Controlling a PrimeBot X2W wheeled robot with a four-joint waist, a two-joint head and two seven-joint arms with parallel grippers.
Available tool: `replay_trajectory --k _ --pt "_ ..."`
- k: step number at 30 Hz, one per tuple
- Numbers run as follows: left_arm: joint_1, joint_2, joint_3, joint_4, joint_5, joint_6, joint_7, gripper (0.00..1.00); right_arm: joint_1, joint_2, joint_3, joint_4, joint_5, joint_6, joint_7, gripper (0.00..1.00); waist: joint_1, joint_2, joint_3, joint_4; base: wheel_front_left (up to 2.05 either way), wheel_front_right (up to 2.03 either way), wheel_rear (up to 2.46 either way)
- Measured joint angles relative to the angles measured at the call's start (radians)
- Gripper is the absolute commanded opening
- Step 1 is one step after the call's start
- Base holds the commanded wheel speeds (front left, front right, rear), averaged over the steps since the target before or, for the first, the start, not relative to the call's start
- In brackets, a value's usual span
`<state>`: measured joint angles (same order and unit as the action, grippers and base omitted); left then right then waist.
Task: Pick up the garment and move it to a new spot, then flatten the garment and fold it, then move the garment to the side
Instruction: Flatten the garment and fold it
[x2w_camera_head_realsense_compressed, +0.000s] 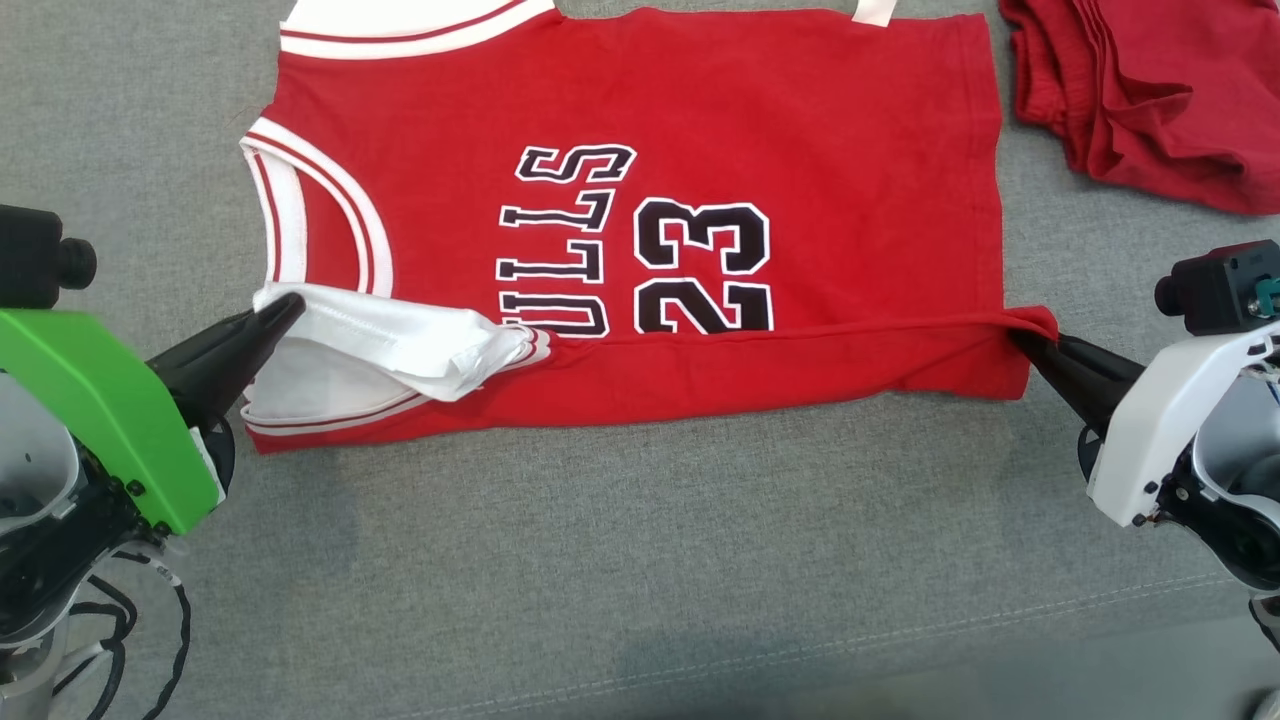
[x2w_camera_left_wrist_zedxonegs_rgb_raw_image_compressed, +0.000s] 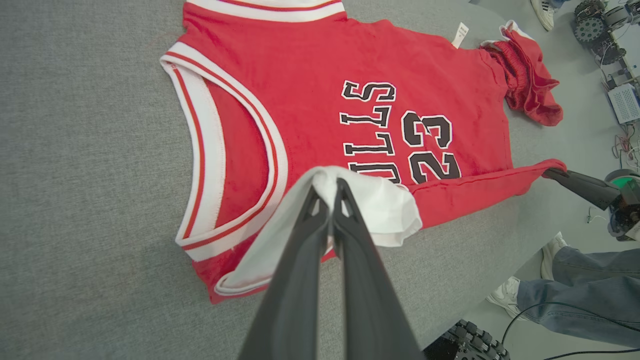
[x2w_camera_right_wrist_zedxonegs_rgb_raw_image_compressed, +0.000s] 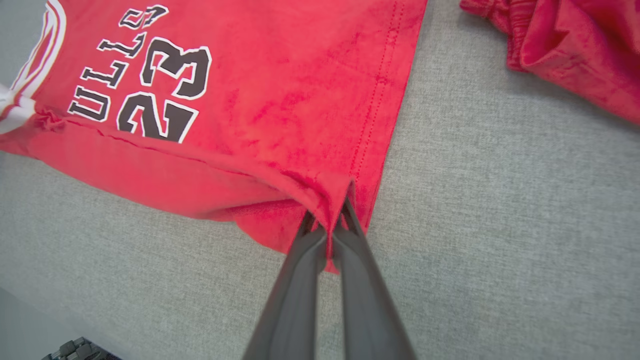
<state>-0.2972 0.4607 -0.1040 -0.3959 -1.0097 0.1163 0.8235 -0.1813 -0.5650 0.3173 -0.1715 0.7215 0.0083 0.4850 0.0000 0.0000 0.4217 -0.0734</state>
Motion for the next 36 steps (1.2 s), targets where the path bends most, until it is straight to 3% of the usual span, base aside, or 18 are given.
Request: replay_trajectory --k 36 --pt "-0.175 -0.042 -0.054 0.174 0.075 0.008 0.047 0.00 -0.120 0.051 0.052 0.106 -0.017 0.020 0.017 0.00 0.0000 0.0000 0.054 -0.026 0.00 0.00 0.00"
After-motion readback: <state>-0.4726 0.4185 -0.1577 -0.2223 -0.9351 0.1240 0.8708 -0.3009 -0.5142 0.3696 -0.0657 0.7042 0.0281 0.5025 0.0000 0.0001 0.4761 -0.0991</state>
